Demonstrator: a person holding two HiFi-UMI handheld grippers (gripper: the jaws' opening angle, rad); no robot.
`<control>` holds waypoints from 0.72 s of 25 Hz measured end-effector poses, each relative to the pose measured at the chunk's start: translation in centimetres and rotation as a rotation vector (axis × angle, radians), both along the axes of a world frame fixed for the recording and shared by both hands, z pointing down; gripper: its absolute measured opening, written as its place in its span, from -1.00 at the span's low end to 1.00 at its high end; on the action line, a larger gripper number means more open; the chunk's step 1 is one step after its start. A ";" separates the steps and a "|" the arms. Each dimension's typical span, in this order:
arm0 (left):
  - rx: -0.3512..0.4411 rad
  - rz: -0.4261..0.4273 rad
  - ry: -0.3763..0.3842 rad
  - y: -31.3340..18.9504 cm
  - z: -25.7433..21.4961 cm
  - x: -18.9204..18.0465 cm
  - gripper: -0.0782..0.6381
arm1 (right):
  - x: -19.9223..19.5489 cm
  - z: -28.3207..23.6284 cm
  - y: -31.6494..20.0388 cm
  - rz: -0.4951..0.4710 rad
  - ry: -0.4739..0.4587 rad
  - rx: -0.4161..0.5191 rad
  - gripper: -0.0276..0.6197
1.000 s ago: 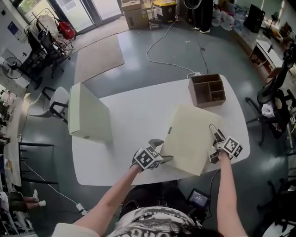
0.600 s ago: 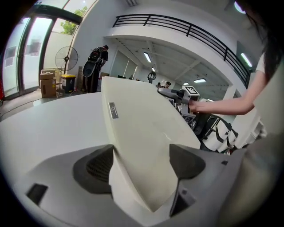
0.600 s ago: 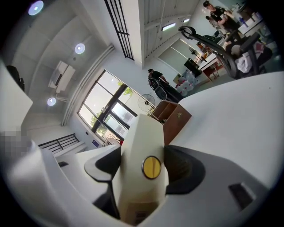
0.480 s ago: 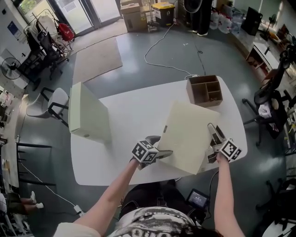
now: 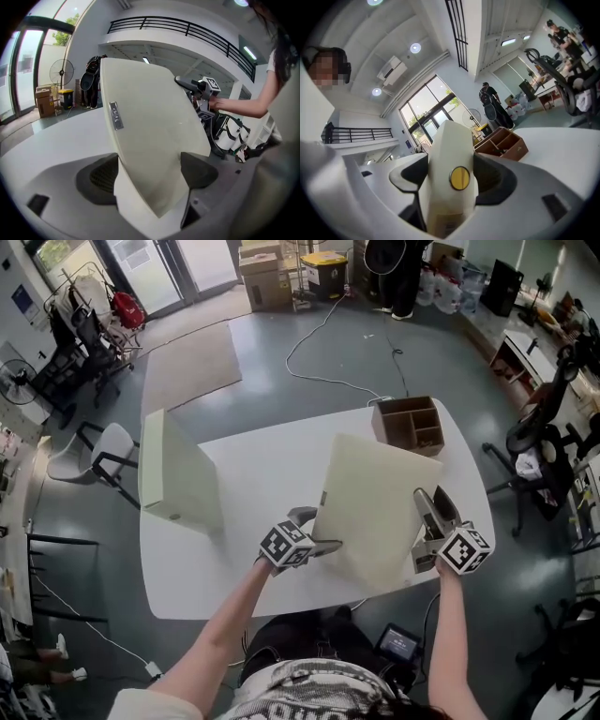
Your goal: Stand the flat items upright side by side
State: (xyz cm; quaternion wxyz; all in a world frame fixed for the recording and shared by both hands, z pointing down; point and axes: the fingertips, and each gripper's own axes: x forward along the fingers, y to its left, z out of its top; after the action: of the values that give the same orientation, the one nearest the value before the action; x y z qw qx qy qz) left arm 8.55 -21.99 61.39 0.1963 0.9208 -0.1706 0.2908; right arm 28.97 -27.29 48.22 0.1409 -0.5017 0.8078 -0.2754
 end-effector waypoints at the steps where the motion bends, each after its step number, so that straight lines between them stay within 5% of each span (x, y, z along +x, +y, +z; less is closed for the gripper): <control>1: 0.019 0.008 -0.010 -0.3 -0.2 -0.2 0.37 | -0.5 -0.8 0.3 -0.007 0.014 0.020 0.02; 8: 0.132 0.032 -0.076 -2.2 -1.4 -1.6 0.37 | -4.1 -5.7 2.2 -0.054 0.111 0.126 0.00; 18: 0.284 0.083 -0.195 -4.6 -1.0 -3.9 0.37 | -7.9 -5.9 5.7 -0.108 0.223 0.128 0.00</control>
State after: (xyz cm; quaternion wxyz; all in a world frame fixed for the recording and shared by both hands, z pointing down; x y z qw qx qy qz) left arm 4.65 -26.56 60.38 0.0348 0.9128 -0.1901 0.3598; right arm 21.07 -21.56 42.34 0.0672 -0.4749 0.8602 -0.1729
